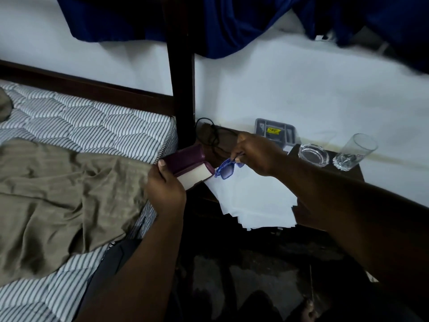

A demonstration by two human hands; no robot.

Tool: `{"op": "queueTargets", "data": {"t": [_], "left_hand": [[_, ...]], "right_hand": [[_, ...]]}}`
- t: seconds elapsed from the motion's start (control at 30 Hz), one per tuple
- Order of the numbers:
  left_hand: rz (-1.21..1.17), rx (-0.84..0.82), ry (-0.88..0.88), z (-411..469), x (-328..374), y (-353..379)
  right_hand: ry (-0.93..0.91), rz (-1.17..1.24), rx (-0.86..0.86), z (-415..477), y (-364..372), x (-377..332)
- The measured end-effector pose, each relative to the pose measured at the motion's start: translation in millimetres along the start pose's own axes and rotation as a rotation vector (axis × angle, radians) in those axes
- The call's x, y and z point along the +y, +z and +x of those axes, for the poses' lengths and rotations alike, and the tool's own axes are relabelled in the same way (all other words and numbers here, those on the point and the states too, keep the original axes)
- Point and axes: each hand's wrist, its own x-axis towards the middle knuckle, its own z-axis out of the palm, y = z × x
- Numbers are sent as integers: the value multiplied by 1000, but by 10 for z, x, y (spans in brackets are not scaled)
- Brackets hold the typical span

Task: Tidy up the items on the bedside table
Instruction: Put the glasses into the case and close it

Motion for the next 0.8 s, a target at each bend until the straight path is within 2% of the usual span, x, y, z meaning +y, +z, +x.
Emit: {"op": "queueTargets", "data": {"t": [0.1,0.3,0.4,0.63,0.8], "left_hand": [[-129,-125,-75,-120,11,32],[-439,-488,-361,-491,169,175],[-466,-604,-428,-671,342,189],[-432,-868,-508,-966,914,168],[-377,-969,-500,-1100,1222,200]], "right_hand": [[44,70,32,-176,-205,5],[6,105,49,-607,-588,-97],[-12,100,49,-846,-709,-162],[93,97,55,-1385,-892,-174],[149,153,72,-1675,-994,-160]]}}
